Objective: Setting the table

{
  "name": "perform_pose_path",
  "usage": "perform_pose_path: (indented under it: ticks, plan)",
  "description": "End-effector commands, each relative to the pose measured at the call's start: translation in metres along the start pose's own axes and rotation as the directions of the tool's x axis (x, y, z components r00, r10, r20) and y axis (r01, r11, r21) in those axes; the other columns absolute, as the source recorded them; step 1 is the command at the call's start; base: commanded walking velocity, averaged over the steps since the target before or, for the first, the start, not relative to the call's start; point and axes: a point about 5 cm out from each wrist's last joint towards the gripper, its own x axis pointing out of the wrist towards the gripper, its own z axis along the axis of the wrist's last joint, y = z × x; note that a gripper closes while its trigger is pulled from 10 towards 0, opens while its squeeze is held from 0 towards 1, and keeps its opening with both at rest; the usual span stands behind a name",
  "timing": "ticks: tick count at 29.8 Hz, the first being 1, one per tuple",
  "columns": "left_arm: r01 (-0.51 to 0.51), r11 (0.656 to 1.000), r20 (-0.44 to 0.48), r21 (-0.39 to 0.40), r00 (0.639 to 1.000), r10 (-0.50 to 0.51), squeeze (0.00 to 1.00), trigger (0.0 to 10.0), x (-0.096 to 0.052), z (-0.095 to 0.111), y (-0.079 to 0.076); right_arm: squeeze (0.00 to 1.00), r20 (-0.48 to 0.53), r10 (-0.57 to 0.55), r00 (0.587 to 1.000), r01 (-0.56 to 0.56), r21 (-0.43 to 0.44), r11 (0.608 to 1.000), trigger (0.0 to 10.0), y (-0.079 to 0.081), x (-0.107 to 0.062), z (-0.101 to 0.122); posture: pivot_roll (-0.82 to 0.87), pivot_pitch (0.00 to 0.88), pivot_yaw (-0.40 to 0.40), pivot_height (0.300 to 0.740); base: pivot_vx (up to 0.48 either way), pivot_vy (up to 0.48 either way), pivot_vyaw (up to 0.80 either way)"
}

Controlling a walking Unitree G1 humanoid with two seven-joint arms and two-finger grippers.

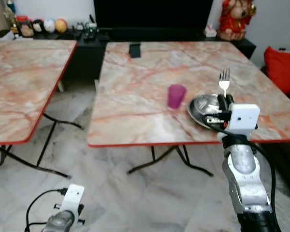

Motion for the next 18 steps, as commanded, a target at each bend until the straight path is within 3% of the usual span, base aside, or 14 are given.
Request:
perform_pose_path:
  ticks: [1,13,18]
  plan:
    - [0.011,1.000,-0.008,0.003,1.000,-0.011,0.00,10.0,0.0004,-0.0007,-0.0045,0.00,0.007,-0.018,1.000,0.019,-0.008,1.000,10.0,-0.0054,0.0008,0.0022,-0.02,0.000,-0.001,0.740,0.000,-0.416,0.00]
    - [0.009,1.000,-0.008,0.003,1.000,-0.009,0.00,10.0,0.0004,-0.0004,-0.0040,0.00,0.004,-0.023,1.000,0.024,-0.010,1.000,10.0,-0.0063,0.0003,0.0014,-0.02,0.000,0.000,0.740,0.000,-0.401,0.00]
    - [0.005,1.000,0.000,-0.007,1.000,-0.005,0.00,10.0,0.0005,0.0005,-0.0038,0.00,0.004,-0.025,1.000,0.025,-0.007,1.000,10.0,-0.0063,0.0011,0.0016,-0.02,0.000,0.001,0.740,0.000,0.000,0.00]
